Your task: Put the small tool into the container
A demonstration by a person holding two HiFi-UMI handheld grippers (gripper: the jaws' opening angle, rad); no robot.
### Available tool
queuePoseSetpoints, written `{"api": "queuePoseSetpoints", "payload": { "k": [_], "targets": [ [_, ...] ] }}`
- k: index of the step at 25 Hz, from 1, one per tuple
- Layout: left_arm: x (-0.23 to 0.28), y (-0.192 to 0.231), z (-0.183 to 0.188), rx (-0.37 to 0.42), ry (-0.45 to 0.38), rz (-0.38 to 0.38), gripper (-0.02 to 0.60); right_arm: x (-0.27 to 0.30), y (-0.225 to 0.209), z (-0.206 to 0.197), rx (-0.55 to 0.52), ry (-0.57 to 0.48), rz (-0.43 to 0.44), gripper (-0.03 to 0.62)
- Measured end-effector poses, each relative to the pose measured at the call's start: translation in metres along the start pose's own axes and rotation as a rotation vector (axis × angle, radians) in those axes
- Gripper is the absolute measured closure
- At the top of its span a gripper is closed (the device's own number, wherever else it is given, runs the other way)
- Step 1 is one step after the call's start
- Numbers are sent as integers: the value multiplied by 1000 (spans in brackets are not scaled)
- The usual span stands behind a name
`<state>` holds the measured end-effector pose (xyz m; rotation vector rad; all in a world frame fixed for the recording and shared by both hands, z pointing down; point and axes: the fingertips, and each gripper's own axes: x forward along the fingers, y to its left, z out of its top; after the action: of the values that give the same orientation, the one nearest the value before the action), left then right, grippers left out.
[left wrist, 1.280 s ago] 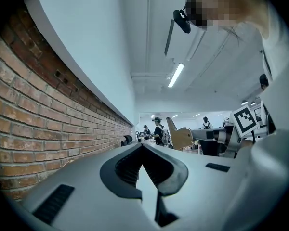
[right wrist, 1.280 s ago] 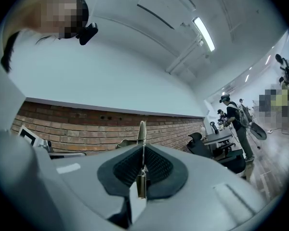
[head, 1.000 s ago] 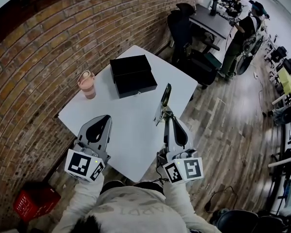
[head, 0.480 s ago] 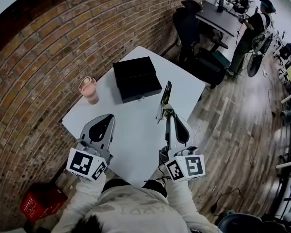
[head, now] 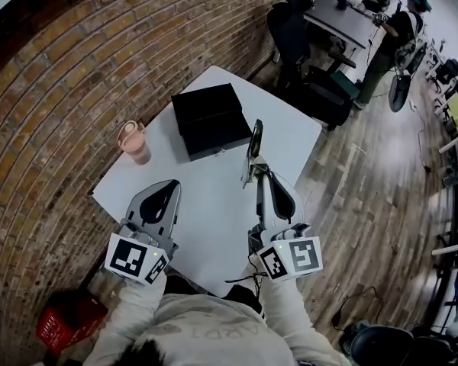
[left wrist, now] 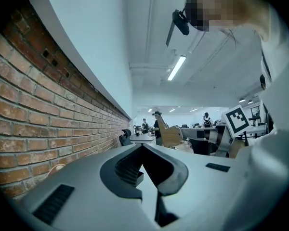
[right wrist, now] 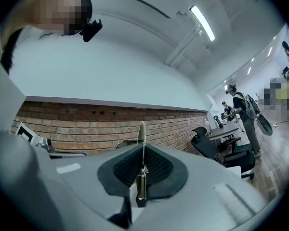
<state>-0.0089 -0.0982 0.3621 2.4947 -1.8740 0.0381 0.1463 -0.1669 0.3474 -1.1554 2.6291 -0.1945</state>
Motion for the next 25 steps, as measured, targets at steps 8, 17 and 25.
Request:
{"api": "queuePoseSetpoints", "payload": {
  "k": [8, 17, 25],
  "targets": [
    [15, 36, 2, -5, 3, -77, 577, 40, 7, -7, -88, 37, -63, 574],
    [16, 92, -1, -31, 2, -153, 577, 86, 18, -9, -170, 71, -157, 574],
    [27, 129, -6, -50, 3, -228, 577, 120, 16, -24, -222, 111, -207, 574]
  ]
}}
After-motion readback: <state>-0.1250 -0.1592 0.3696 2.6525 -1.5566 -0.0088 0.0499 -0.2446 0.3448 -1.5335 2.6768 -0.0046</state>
